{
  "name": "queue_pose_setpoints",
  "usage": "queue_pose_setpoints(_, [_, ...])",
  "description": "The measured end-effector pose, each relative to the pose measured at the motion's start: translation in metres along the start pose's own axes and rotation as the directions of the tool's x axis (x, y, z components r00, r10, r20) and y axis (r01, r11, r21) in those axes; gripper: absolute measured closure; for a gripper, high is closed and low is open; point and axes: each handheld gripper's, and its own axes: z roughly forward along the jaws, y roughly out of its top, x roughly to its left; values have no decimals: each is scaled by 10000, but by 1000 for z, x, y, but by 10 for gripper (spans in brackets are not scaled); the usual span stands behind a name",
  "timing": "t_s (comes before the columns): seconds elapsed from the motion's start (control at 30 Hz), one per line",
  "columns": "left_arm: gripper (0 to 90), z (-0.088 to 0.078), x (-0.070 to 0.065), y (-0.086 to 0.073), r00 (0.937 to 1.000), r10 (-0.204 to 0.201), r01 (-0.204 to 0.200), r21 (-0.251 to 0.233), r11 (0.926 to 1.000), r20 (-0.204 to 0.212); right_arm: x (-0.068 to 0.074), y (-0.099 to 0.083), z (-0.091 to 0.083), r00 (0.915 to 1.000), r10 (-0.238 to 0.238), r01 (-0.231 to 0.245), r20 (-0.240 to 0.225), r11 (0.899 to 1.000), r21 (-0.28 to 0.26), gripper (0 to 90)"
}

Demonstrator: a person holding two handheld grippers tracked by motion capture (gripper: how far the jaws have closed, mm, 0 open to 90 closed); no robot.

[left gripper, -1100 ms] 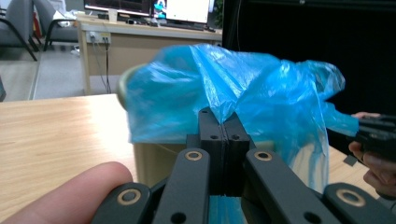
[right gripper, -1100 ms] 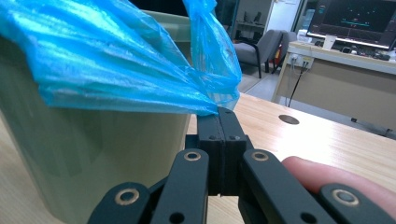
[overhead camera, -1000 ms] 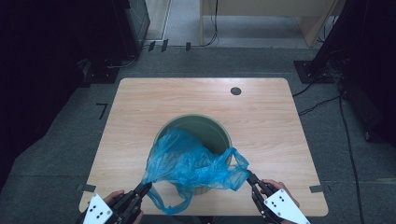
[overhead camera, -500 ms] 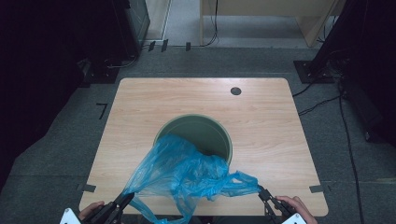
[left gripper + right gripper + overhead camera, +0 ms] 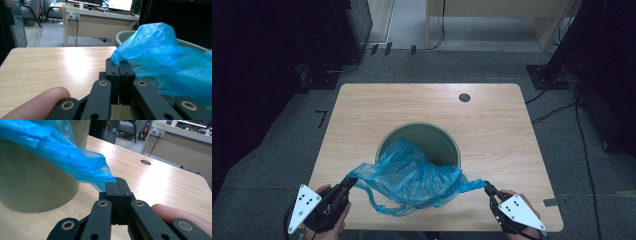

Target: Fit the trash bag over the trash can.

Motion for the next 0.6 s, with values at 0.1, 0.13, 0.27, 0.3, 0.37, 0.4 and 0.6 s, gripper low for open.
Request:
queue_pose_setpoints(0.1, [846, -3, -1, 2, 9999, 107, -104, -395, 9992, 83, -1, 5, 4, 10000, 69, -69, -31, 9999, -120, 900])
queue_pose_setpoints(0.13, [825, -5, -2, 4, 9997, 237, -236, -531, 9983, 20, -2, 10, 4, 9973, 72, -98, -725, 9993, -354, 738])
queue_pose_setpoints(0.27, [732, -6, 2, 1, 9999, 73, -68, -359, 9993, 136, -3, 14, -3, 9787, -630, 529, -1955, 9970, -566, 513])
queue_pose_setpoints(0.3, [712, -6, 2, 1, 9999, 73, -68, -359, 9993, 136, -4, 14, -5, 9771, -608, 482, -2037, 9966, -663, 482])
queue_pose_setpoints(0.37, [700, -7, 2, -2, 9994, -3, 17, -393, 9992, 349, -5, 13, -7, 9769, -476, 322, -2083, 9965, -768, 462])
queue_pose_setpoints(0.4, [690, -7, 0, -2, 9985, -88, 112, -450, 9989, 531, -8, 12, -12, 9704, -245, 18, -2402, 9955, -943, 426])
queue_pose_setpoints(0.6, [671, -6, -2, 3, 9984, -128, 158, -557, 9983, 547, -16, 5, -16, 9698, -226, 22, -2429, 9965, -836, 400])
